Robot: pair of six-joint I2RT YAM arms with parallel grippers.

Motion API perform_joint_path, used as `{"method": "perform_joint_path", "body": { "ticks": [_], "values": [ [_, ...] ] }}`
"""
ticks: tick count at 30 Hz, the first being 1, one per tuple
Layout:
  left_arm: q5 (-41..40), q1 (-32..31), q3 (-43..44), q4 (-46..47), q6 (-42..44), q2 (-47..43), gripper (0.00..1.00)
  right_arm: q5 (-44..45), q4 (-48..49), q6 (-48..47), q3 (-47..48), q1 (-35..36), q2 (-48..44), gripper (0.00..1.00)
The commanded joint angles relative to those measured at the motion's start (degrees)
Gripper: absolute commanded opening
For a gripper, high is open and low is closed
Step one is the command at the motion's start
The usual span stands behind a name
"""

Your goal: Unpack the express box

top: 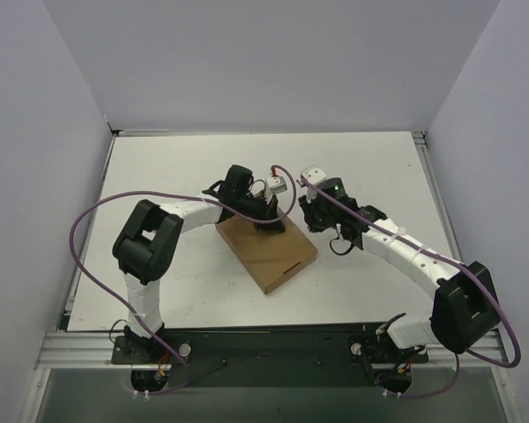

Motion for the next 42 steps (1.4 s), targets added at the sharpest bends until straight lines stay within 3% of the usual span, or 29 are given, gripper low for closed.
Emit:
{"method": "perform_joint_path", "body": {
  "ticks": [1, 5, 8, 15, 17, 20, 27, 42],
  "values": [
    [-4.5, 1.9, 2.3, -5.6, 2.8, 1.0, 0.0, 0.5, -3.8, 1.1, 7.5, -4.9, 0.7, 0.0],
    [-0.4, 3.1, 3.4, -6.2, 5.3, -2.0, 0.0, 0.2, -3.5, -0.4, 9.2, -6.4, 0.0, 0.0],
    [3.4, 3.7, 4.6, -5.2, 2.4, -2.8, 0.0, 1.2, -4.3, 2.3, 9.7, -7.3, -0.3, 0.0],
    [8.7, 0.8, 4.7, 16.3, -18.6, 1.6, 0.0, -2.6, -8.1, 6.2, 10.2, -8.8, -1.4, 0.0],
    [9.1, -0.1, 5.9, 19.3, -20.9, 3.5, 0.0, -5.3, -9.0, 7.0, 10.0, -8.9, -2.1, 0.0],
    [8.6, -0.1, 5.4, 19.7, -21.8, 5.4, 0.0, -8.8, -9.3, 9.0, 9.0, -8.8, -3.8, 0.0],
    [8.3, 1.3, 1.1, 20.2, -22.8, 6.8, 0.0, -6.3, -3.9, 9.8, 3.6, -5.0, -7.3, 0.0],
    [5.0, 3.6, 3.5, 14.1, -18.0, 11.7, 0.0, -1.8, 2.9, 6.6, 1.7, -1.3, -3.2, 0.0]
  ]
}}
